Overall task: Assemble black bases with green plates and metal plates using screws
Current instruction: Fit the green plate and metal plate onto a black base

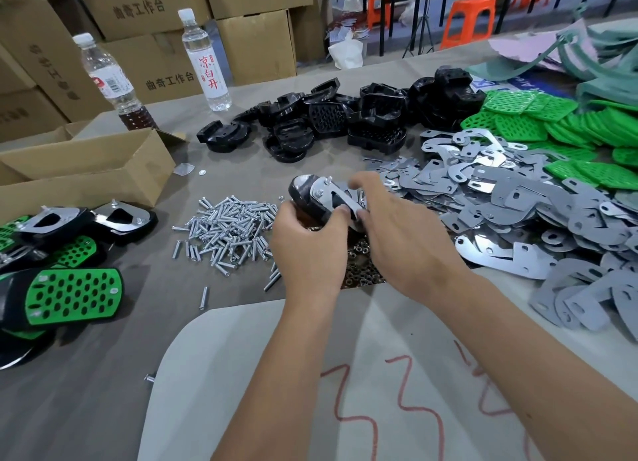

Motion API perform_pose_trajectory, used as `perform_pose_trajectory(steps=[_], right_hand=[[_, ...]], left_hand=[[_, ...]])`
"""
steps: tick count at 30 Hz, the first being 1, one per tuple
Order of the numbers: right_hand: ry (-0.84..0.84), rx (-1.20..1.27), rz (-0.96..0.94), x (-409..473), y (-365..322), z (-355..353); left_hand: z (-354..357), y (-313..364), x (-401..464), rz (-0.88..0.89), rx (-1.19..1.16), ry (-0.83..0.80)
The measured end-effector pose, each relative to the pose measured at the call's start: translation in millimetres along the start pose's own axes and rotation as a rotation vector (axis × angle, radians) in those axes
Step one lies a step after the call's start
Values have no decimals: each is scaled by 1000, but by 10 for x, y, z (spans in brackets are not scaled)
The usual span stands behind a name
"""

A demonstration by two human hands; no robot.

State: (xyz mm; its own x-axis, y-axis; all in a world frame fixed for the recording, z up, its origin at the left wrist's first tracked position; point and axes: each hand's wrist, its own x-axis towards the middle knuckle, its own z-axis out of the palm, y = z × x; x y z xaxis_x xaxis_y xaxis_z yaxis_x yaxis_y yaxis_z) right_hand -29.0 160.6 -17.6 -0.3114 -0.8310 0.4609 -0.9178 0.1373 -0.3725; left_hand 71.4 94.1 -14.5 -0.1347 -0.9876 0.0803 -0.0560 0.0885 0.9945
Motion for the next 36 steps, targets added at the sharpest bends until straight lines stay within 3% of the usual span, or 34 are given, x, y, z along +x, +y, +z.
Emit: perform_pose_trajectory(steps=[6, 16, 23, 27, 30, 33, 36], right_hand=[[-70, 8, -8, -13, -26, -6], [127, 281, 292, -27, 65, -21], [191, 567, 544, 16, 177, -48], [166, 887, 743, 65, 200, -67], [130, 1089, 854, 80, 207, -98], [160, 1032, 765, 77, 229, -94], [149, 644, 383, 42, 194, -117]], left_hand=[[-9, -17, -28, 42, 31, -5], [130, 12, -213, 222, -1, -132], [123, 14, -202, 368, -2, -279], [88, -6, -158, 591, 129, -348], [88, -6, -169, 641, 140, -368], [94, 5, -181, 545, 67, -302], [47, 32, -129, 372, -2, -153]])
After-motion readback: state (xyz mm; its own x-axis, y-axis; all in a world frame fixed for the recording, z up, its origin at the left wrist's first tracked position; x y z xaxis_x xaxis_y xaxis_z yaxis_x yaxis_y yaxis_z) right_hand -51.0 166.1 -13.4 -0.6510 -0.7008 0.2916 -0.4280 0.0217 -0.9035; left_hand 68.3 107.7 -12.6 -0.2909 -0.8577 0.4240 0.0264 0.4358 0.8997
